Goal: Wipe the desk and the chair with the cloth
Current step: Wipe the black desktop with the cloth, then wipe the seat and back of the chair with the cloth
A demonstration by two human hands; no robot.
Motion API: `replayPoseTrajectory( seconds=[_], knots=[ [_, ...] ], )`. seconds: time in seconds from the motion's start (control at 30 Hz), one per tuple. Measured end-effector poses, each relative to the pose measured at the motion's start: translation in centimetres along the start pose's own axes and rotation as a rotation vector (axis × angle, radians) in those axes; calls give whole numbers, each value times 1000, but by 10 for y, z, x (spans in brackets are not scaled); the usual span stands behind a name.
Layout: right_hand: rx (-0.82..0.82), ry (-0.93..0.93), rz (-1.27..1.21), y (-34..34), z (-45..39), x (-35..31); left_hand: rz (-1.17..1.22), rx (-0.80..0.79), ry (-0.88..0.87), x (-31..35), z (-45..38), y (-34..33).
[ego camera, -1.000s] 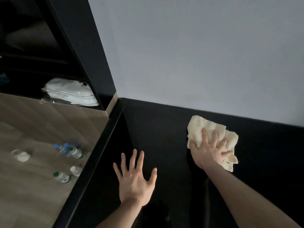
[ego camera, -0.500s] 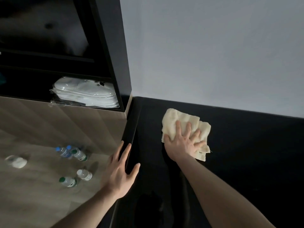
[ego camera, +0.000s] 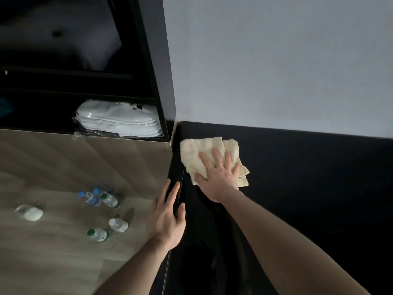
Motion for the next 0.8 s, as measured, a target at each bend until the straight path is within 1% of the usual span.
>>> replayPoseTrajectory(
  seconds=[0.1, 0.3, 0.43, 0.6, 0.7, 0.8],
  knots=[
    [20, 3, 7, -8, 36, 11, 29, -15, 29, 0, -2, 4],
    [65, -28, -57, -22, 112, 22, 58, -36, 54, -4, 0, 8],
    [73, -42, -72, -33, 154, 24, 65, 18, 32, -2, 4, 6],
    [76, -26, -78, -45, 209, 24, -15, 133, -49, -6, 19, 2],
    [77, -1, -73, -51, 245, 29, 20, 140, -124, -1, 51, -4],
    [40, 27, -48, -57, 286, 32, 108, 112, -258, 1, 112, -7]
  ],
)
Point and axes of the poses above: each hand's wrist, its own z-axis away from the middle knuckle, its own y-axis out of the back of the hand, x = y × z, the point moved 1 cm from there along -z, towards the middle knuckle, and after that the axes turned 5 degrees about z, right-handed, at the moved point
